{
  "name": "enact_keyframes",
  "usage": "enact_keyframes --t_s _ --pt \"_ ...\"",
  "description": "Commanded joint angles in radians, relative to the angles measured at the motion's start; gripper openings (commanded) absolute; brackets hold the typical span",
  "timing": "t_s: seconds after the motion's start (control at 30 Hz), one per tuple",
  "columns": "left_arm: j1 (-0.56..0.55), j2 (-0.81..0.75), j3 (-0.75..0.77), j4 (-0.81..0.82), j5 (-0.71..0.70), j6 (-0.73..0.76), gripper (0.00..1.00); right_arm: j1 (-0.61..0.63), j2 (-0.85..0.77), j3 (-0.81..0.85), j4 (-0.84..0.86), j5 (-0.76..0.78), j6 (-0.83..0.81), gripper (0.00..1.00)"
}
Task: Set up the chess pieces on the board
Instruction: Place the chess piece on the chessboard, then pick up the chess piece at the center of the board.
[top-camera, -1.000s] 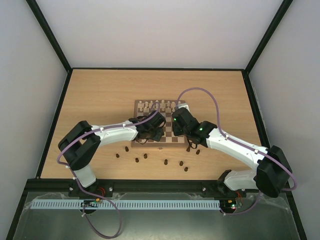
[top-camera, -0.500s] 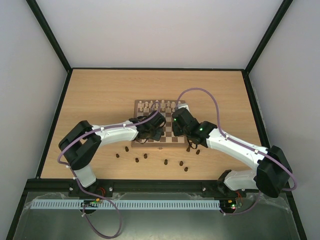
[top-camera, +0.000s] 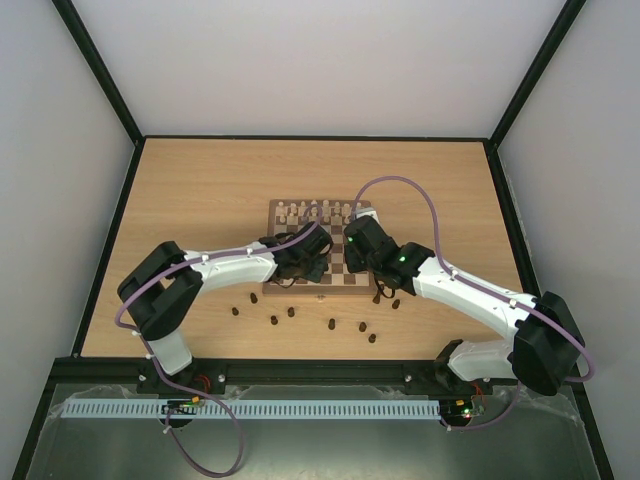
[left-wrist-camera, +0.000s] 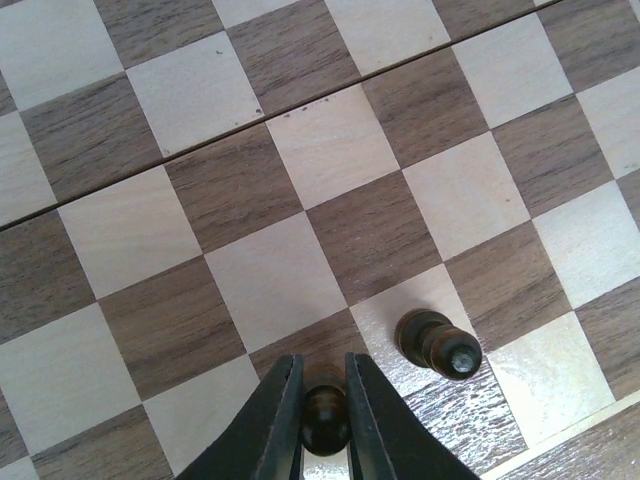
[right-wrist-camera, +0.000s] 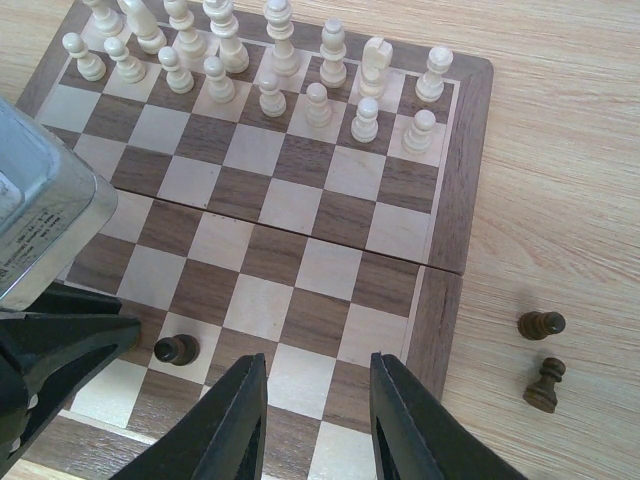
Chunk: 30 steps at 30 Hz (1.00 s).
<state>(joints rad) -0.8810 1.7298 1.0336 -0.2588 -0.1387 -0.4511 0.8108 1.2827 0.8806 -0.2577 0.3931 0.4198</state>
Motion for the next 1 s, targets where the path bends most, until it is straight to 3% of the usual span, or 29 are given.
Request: enact_keyframes --t_s 0.0,0.2,0.4,0.57,0.73,0.8,0.87,0.9,0.97 --pt "-0.009 0.011 0.033 -0.005 -0.009 0.011 0.16 -0.004 -0.016 -0.01 -0.022 0.003 0.008 0.29" --pt "-0.009 -0.002 0.028 -0.003 -0.017 0.009 0.3 -0.004 -0.017 -0.01 -0.023 0.005 0.008 0.29" --pt "-0.009 -0.068 0.004 0.01 -0.045 0.01 0.37 -0.008 -0.016 -0.011 -0.032 0.037 0.017 0.31" --pt "-0.009 -0.206 -0.067 0.048 -0.078 0.026 0.55 -0.093 -0.016 -0.035 -0.026 0.004 0.032 0.43" --pt "-0.002 -0.378 -0.168 0.114 -0.123 0.041 0.68 -0.207 0.022 -0.058 -0.014 -0.053 0.045 0.67" --pt "0.009 -0.418 -0.187 0.125 -0.132 0.036 0.74 -0.239 0.054 -0.058 -0.007 -0.072 0.045 0.67" --pt "0.023 -0.432 -0.197 0.117 -0.149 0.022 0.93 -0.264 0.093 -0.051 -0.01 -0.077 0.046 0.67" --pt "0.033 -0.436 -0.199 0.11 -0.158 0.013 0.98 -0.273 0.113 -0.048 -0.013 -0.08 0.046 0.67" --pt "0.057 -0.445 -0.204 0.097 -0.171 -0.005 0.99 -0.295 0.152 -0.042 -0.015 -0.092 0.047 0.68"
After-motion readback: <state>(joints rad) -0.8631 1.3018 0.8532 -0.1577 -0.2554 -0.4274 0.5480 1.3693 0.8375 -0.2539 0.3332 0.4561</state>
